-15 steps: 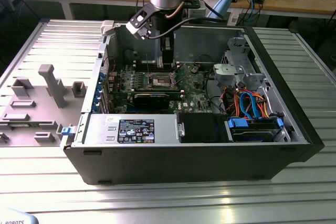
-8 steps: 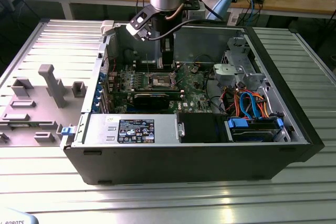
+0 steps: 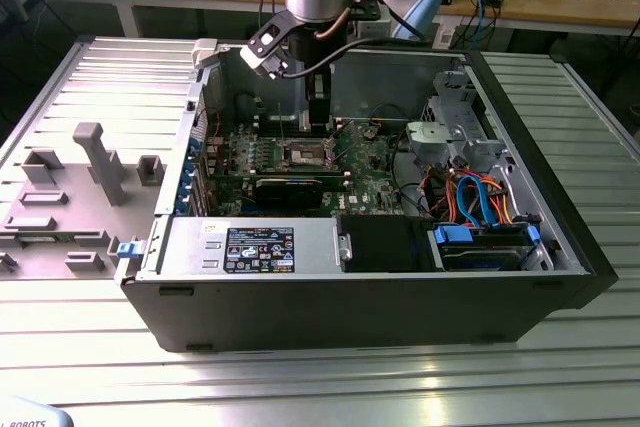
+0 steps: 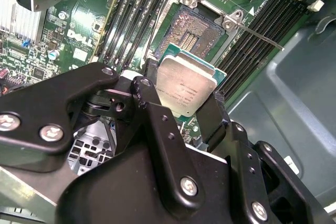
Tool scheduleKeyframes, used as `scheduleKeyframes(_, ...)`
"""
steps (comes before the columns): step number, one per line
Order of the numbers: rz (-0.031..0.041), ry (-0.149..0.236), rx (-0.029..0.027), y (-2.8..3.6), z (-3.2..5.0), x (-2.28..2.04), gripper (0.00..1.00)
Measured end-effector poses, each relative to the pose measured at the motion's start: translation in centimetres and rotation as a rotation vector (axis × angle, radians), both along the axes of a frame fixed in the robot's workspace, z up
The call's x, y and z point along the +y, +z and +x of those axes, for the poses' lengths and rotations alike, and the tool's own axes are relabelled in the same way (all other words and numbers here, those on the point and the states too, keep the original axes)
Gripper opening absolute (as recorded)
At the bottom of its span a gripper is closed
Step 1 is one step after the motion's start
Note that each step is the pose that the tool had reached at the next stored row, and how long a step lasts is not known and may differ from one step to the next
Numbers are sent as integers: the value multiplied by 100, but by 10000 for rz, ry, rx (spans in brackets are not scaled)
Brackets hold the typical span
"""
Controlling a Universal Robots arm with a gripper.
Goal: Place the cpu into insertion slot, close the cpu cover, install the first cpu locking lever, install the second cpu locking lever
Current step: 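Place the cpu into insertion slot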
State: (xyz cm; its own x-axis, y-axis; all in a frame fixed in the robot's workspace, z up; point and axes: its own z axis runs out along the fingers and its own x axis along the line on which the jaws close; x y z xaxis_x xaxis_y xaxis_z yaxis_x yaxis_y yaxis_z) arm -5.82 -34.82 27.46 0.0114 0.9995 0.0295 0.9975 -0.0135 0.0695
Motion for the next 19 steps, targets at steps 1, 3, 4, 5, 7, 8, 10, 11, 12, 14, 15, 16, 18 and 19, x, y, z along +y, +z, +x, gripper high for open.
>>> scheduleKeyframes(1,2,0,-2,-3,0,0,54)
scheduleKeyframes(3,4,1,-3,-10,0,0,54)
scheduleKeyframes(4,1,1,-1,-13,0,0,54)
scheduleKeyframes(5,1,0,-1,-18,0,0,54)
scheduleKeyframes(7,0,0,0,-25,0,0,54)
scheduleKeyframes(8,-2,0,1,-28,0,0,54)
scheduleKeyframes(10,0,1,0,-35,0,0,54)
scheduleKeyframes(11,0,0,0,-38,0,0,54)
scheduleKeyframes(12,1,0,0,-39,0,0,54)
scheduleKeyframes(14,2,0,-1,-42,0,0,54)
scheduleKeyframes(15,2,0,-1,-44,0,0,54)
scheduleKeyframes(16,1,1,0,-45,0,0,54)
scheduleKeyframes(18,0,0,0,-49,0,0,54)
scheduleKeyframes(19,-1,1,0,-49,0,0,54)
